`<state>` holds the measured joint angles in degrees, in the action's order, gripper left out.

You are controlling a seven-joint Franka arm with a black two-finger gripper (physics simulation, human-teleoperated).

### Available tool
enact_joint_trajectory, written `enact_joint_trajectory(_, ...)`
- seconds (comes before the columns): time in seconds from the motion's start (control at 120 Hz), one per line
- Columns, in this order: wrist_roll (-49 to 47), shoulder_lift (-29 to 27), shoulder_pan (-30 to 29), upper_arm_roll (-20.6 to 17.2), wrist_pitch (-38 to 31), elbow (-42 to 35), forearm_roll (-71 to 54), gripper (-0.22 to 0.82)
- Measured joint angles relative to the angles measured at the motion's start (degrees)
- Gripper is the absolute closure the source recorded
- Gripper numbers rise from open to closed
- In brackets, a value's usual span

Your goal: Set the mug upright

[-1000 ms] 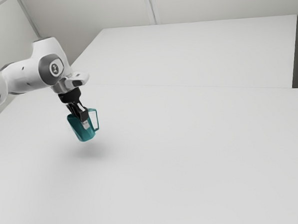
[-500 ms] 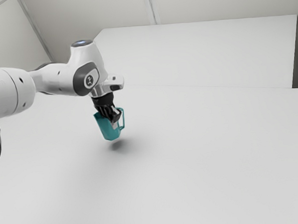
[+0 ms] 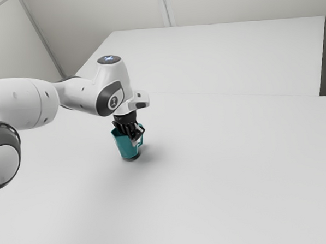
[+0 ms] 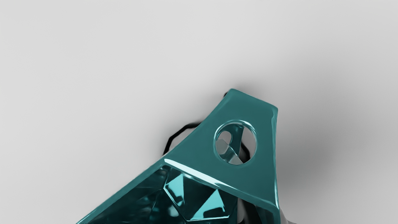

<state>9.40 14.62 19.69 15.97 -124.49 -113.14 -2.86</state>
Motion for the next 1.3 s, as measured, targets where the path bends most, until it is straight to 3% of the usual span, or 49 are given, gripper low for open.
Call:
enact_joint_trajectory(0.25, -2.79, 0.77, 0.14, 0.01, -0.71, 0.01, 0.11, 0.76)
enact_joint_trajectory(0.458, -4.03, 0.35, 0.25, 0.16, -0.74, 0.05, 0.14, 0.33)
enact_joint_trajectory(0.667, -4.66, -1.59, 0.33, 0.94, 0.19, 0.23, -0.04, 0.12)
enact_joint_trajectory(0.95, -4.96, -9.6, 0.29, 1.42, 3.92, 0.95, -0.12, 0.03)
enact_joint_trajectory(1.3, -2.01, -16.43, -2.32, 1.05, 16.02, 9.82, -2.7, 0.01)
